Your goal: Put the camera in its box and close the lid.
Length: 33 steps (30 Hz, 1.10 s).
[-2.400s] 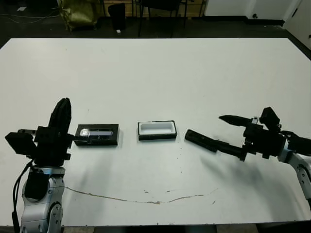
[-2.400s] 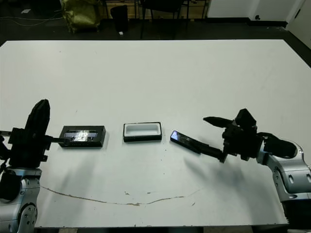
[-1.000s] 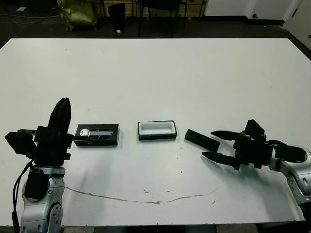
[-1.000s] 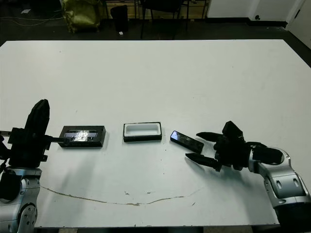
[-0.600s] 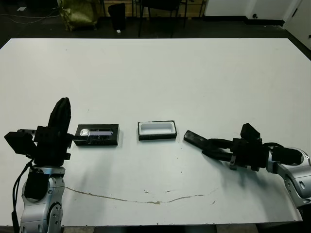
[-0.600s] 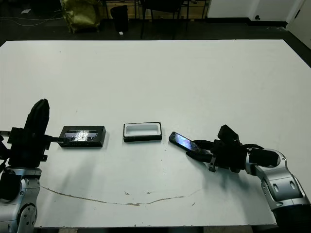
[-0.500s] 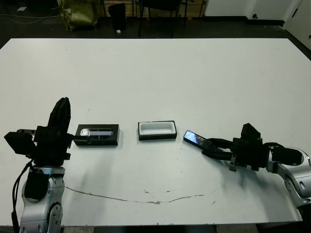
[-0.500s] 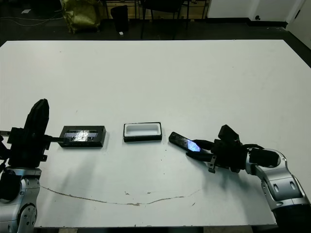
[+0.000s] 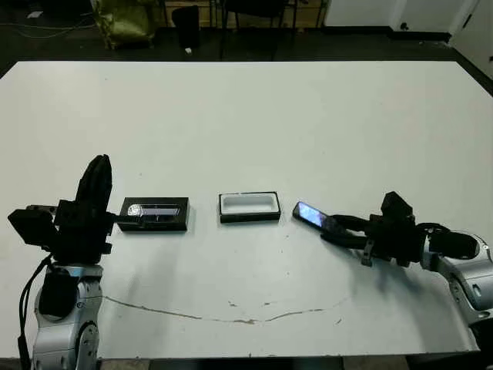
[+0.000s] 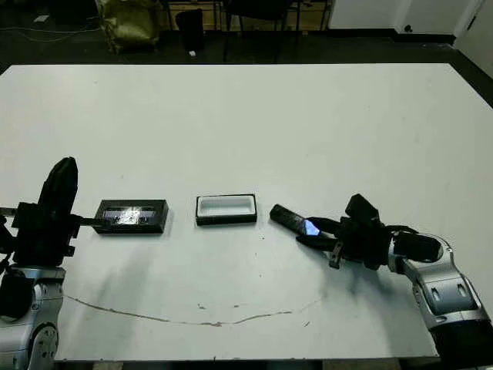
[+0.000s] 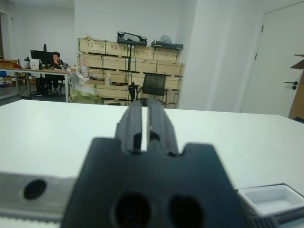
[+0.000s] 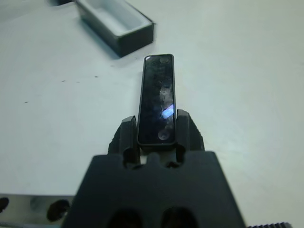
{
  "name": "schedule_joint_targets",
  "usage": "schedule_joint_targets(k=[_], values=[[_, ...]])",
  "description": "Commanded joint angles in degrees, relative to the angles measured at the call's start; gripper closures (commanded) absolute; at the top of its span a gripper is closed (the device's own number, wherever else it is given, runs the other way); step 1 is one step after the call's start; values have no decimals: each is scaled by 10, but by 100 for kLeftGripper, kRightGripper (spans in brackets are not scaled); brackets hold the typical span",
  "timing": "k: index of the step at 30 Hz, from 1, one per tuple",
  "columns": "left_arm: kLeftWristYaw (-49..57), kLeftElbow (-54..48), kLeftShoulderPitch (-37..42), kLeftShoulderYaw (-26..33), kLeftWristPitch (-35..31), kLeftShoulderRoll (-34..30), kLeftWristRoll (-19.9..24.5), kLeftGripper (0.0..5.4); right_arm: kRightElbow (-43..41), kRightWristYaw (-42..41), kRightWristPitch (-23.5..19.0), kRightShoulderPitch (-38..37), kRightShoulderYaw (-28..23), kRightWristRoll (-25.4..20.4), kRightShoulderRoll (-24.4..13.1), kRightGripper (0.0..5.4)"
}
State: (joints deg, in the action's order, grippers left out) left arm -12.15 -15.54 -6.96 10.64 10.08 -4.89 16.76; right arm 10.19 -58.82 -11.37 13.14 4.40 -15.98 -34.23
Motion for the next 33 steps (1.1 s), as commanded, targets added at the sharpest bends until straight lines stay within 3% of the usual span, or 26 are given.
schedule_joint_targets(k=[1, 6, 12, 17, 22, 31, 33], values=[[-3, 10, -10, 3, -4, -5, 1, 540, 18, -20, -22, 59, -19, -9, -23, 498], [-5, 14, -9, 3, 1, -3, 2, 540, 130, -109, -1, 171, -38, -37, -20, 500], [-5, 14, -10, 3, -3, -1, 8, 540, 236, -177, -8, 298, -18, -20, -11, 500], [-5, 15, -11, 3, -2, -5, 6, 540, 333, -220, 4, 393, 17, 17, 20, 500], [-4, 12, -11, 3, -6, -5, 8, 540, 405, -283, 74, 463, 39, 42, 68, 500], [-1, 14, -14, 2, 0, -2, 4, 540, 446, -319, 109, 524, 91, 109, 133, 500], [-1, 15, -15, 2, 4, -1, 2, 540, 447, -325, 135, 523, 98, 119, 143, 500]])
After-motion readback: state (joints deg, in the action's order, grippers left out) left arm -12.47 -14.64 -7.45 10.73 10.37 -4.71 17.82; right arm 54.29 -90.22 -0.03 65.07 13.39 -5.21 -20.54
